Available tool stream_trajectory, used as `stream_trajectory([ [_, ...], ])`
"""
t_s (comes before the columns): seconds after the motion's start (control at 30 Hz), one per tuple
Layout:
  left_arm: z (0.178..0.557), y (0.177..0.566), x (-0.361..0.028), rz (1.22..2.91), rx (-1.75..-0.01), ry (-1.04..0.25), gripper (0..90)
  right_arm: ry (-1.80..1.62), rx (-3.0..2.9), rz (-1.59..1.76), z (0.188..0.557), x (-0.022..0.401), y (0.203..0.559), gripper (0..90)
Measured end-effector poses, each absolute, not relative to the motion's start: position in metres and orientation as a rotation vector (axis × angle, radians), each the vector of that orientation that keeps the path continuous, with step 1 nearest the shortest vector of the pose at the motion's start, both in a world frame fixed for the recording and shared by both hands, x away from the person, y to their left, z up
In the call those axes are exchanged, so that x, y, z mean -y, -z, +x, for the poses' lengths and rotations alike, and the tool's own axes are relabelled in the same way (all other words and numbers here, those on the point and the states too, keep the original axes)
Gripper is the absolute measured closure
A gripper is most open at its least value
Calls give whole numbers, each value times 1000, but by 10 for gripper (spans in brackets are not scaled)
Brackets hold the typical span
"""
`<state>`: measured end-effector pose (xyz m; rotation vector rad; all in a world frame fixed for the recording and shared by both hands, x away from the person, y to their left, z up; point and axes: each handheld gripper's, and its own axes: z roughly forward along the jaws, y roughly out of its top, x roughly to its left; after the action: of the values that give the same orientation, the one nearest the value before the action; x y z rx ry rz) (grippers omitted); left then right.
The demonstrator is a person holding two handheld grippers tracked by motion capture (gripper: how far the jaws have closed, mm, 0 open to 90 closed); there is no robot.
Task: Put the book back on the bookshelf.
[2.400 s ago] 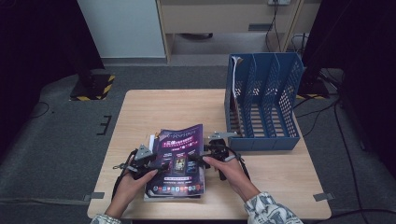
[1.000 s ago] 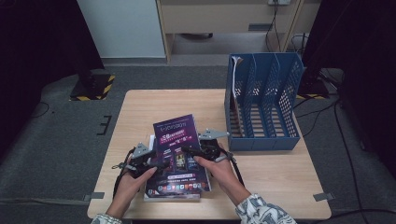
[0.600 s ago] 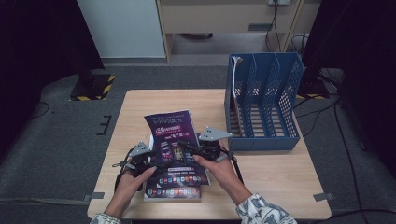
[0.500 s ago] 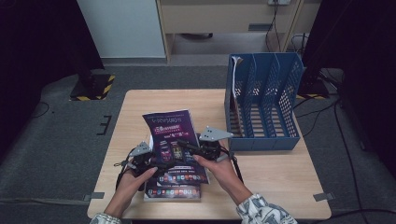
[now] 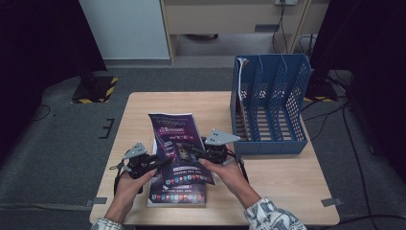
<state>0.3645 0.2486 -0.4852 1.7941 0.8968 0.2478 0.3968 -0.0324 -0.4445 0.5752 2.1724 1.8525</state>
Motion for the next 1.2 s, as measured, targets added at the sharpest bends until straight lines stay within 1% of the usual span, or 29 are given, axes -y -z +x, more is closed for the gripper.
stream_trajectory([
  [0.13,362,477,-247,1788,-876,-313,699,-1802,-2178,587,400,37,439,790],
  [0.33,358,464,-250,1750,-855,-458,808,-1812,-2154,583,403,39,427,785],
  [0.43,356,462,-251,1759,-842,-517,822,-1832,-2150,568,403,38,421,792],
  [0.63,356,465,-256,1735,-844,-487,820,-1798,-2159,560,403,32,415,748],
  [0.7,355,466,-259,1728,-843,-472,820,-1810,-2167,563,404,30,411,750],
  [0.77,354,467,-261,1732,-832,-462,820,-1860,-2158,543,405,29,404,743],
  [0.83,353,467,-261,1733,-823,-460,821,-1916,-2133,529,406,29,395,713],
  [0.93,353,467,-262,1728,-824,-451,821,-1899,-2150,494,407,26,385,714],
  [1.03,353,468,-262,1729,-824,-454,821,-1912,-2146,512,409,23,386,743],
  [1.13,354,468,-263,1723,-826,-446,817,-1922,-2140,518,408,22,388,815],
  [1.2,354,468,-263,1726,-828,-453,801,-1899,-2133,527,406,23,387,822],
])
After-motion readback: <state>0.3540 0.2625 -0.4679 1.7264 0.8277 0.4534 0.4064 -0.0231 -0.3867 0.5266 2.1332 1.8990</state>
